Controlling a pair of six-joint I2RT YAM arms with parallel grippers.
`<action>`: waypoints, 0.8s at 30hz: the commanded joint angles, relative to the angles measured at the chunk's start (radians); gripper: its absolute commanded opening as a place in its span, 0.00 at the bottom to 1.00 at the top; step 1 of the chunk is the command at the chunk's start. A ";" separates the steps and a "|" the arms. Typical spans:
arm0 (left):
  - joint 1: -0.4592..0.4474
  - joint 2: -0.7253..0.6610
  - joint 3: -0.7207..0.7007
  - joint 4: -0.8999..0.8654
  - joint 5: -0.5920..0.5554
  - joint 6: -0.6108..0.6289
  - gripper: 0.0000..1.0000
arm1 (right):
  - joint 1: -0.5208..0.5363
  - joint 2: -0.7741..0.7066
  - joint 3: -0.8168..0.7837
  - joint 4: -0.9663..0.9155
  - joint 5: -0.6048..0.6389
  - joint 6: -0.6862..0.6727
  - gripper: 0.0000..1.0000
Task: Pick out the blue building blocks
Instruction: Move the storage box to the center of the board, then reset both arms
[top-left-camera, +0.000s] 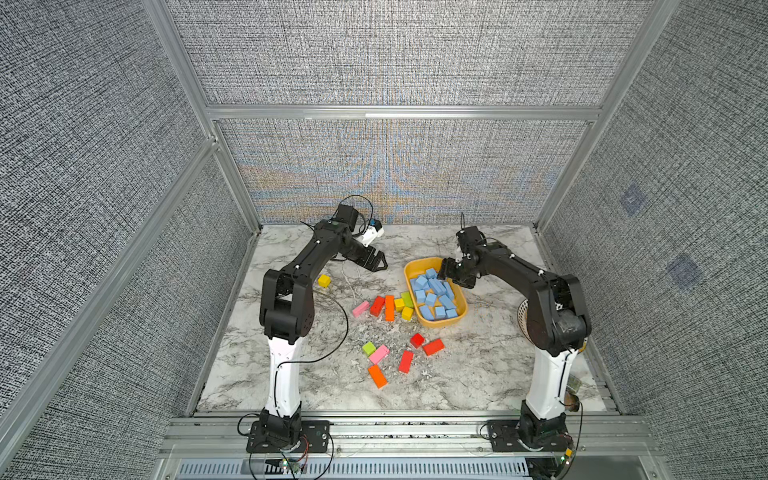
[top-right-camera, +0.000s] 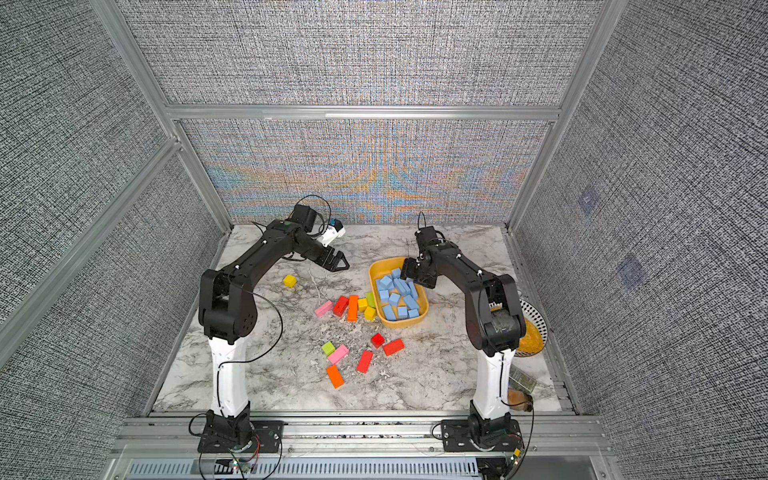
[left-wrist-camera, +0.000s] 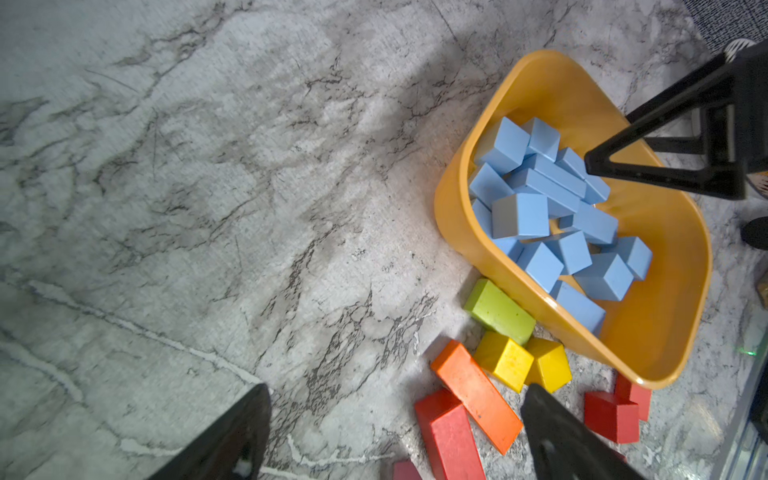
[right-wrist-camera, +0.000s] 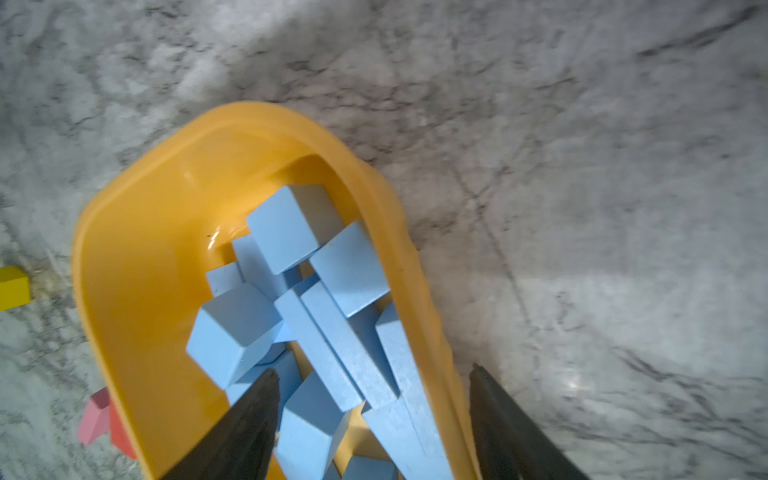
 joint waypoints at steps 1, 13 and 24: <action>0.005 -0.046 -0.033 -0.031 -0.024 0.014 0.96 | 0.030 -0.023 0.033 -0.011 -0.001 0.072 0.73; 0.091 -0.450 -0.404 0.188 -0.207 -0.044 1.00 | 0.004 -0.431 -0.299 0.190 0.533 0.053 0.98; 0.153 -0.779 -1.021 0.722 -0.781 -0.241 1.00 | -0.147 -0.747 -0.951 0.876 0.665 -0.119 0.98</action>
